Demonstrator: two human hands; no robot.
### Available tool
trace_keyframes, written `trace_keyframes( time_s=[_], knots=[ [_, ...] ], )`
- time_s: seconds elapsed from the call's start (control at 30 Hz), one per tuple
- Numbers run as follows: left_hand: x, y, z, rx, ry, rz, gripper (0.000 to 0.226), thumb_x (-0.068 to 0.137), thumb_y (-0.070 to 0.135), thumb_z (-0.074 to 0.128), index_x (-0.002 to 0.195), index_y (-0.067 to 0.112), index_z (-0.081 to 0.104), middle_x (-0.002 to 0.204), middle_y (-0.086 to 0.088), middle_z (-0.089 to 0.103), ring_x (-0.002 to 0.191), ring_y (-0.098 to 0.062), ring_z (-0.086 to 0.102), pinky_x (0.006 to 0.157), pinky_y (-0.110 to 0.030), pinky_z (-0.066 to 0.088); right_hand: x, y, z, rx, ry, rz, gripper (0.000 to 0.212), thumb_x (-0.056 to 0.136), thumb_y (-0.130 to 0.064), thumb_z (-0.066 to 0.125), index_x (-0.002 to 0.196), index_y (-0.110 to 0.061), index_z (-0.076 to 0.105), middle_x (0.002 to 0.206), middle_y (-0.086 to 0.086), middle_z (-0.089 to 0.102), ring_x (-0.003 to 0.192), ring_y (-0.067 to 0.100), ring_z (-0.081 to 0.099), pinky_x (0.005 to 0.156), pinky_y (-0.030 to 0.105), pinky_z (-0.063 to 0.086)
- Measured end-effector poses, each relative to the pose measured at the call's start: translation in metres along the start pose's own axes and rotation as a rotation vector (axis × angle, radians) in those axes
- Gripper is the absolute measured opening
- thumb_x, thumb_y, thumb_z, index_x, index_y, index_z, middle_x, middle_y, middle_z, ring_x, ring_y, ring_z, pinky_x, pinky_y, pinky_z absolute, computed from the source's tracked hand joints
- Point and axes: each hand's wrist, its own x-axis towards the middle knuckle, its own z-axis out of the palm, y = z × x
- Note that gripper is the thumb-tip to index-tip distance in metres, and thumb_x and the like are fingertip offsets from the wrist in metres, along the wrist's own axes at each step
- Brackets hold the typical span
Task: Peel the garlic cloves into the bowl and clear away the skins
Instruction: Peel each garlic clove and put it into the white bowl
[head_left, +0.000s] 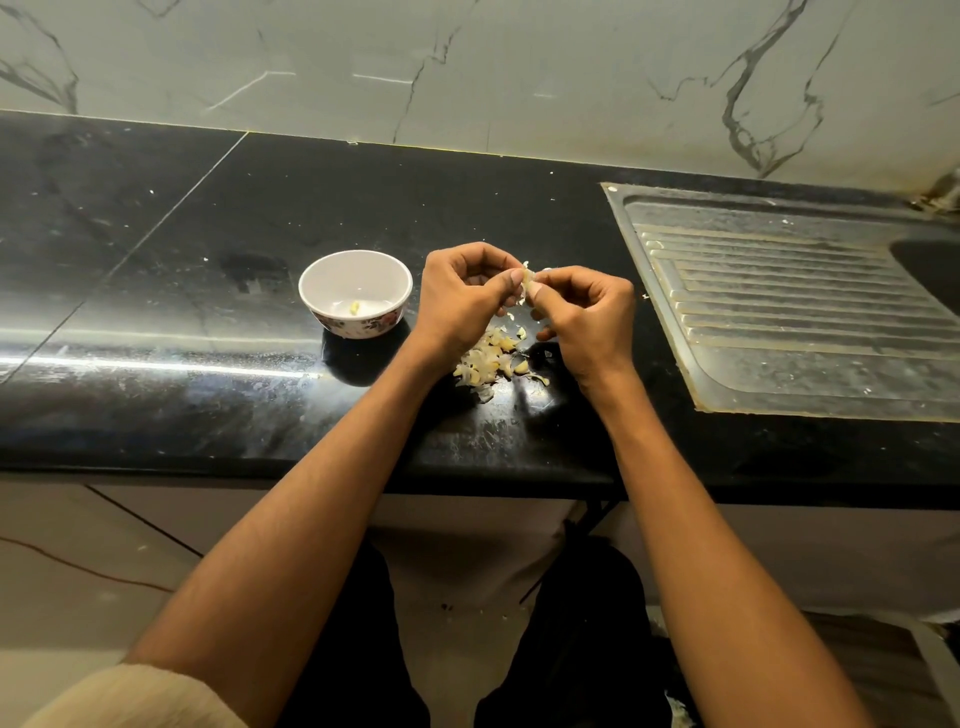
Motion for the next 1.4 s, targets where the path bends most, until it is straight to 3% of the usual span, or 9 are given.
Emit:
trace_keyframes(
  time_s=[0.17,0.43,0.77,0.97,1.13,1.4],
  knots=[
    [0.0011,-0.0027,-0.0003,0.029,-0.012,0.02,0.002,0.087,0.0,0.076,0.088,-0.001,0.075,0.076,-0.016,0.073,0.062,-0.014,0.064,0.059,-0.023,0.051,-0.0019,-0.0009,0.0018,-0.12,0.013,-0.081,0.003,0.085,-0.016,0.08,0.083,-0.014,0.082,0.071,-0.002,0.076,0.062,0.018,0.073,0.057,0.041,0.062],
    [0.003,-0.0072,-0.0016,0.055,-0.02,0.043,0.003,0.085,0.002,0.077,0.086,0.005,0.077,0.078,-0.015,0.074,0.064,-0.014,0.065,0.062,-0.027,0.052,-0.0046,-0.0042,0.0011,-0.2,0.018,-0.173,0.006,0.085,-0.008,0.077,0.088,-0.009,0.083,0.074,-0.006,0.075,0.064,0.002,0.071,0.06,0.015,0.054],
    [0.0027,-0.0071,-0.0019,0.136,-0.031,0.064,0.003,0.084,0.001,0.076,0.086,0.002,0.078,0.076,-0.008,0.074,0.063,-0.009,0.064,0.064,-0.027,0.054,-0.0054,-0.0052,0.0006,-0.242,0.017,-0.202,0.006,0.083,-0.009,0.077,0.082,-0.011,0.083,0.068,-0.01,0.073,0.06,0.002,0.07,0.059,0.017,0.054],
    [0.0013,-0.0065,-0.0017,0.152,-0.058,0.086,0.005,0.082,0.006,0.078,0.085,0.002,0.077,0.076,-0.007,0.074,0.064,-0.012,0.064,0.064,-0.035,0.056,-0.0058,-0.0066,0.0006,-0.219,0.034,-0.197,0.007,0.081,-0.007,0.076,0.082,-0.01,0.083,0.066,-0.01,0.072,0.059,0.001,0.069,0.058,0.017,0.053],
    [0.0009,-0.0062,0.0,0.159,-0.053,0.079,0.012,0.084,0.013,0.082,0.085,0.004,0.074,0.076,-0.01,0.072,0.063,-0.019,0.064,0.059,-0.041,0.057,-0.0065,-0.0068,0.0013,-0.225,0.051,-0.23,0.008,0.082,-0.009,0.076,0.083,-0.012,0.083,0.066,-0.007,0.073,0.059,0.011,0.07,0.057,0.027,0.058],
    [-0.0008,-0.0029,0.0017,0.186,-0.02,0.1,0.008,0.087,0.01,0.079,0.079,0.009,0.076,0.07,-0.004,0.073,0.058,-0.018,0.065,0.054,-0.036,0.055,-0.0044,-0.0068,0.0005,-0.12,0.045,-0.118,0.013,0.081,-0.007,0.076,0.073,-0.015,0.082,0.061,-0.004,0.073,0.051,0.011,0.067,0.05,0.027,0.052]
  ],
)
